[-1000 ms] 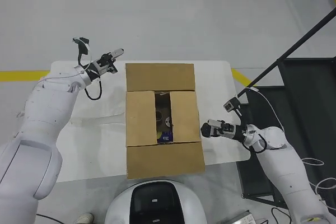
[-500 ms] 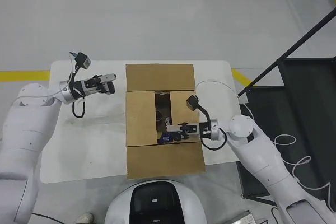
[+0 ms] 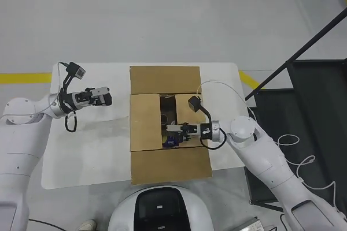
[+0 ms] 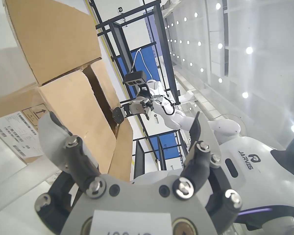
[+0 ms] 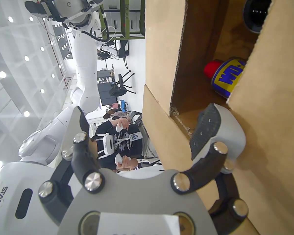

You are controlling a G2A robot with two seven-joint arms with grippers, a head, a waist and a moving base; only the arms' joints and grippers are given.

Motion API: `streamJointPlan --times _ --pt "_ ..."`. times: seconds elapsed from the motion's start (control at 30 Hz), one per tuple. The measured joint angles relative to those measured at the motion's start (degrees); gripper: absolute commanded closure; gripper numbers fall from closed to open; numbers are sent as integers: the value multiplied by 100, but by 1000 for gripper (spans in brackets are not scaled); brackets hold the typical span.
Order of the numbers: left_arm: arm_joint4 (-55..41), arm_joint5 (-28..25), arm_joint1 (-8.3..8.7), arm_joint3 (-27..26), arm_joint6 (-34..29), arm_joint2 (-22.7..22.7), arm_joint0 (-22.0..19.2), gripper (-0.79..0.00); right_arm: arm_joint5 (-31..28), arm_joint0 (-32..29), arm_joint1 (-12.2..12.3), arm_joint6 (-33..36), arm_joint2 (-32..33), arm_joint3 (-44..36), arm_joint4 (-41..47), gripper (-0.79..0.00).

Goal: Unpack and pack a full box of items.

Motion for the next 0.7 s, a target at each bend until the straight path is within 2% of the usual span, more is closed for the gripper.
streamJointPlan --times 0.17,0.43,0.7 --pt "251 -2 14 -158 180 56 68 -785 44 -27 -10 -69 -25 -25 34 -785" --pt "2237 -567 133 -446 1251 -54 133 -785 317 440 -229 -257 -620 345 254 -785" --pt "1855 -702 208 -532 1341 -311 321 -785 170 911 -522 7 -1378 616 459 -785"
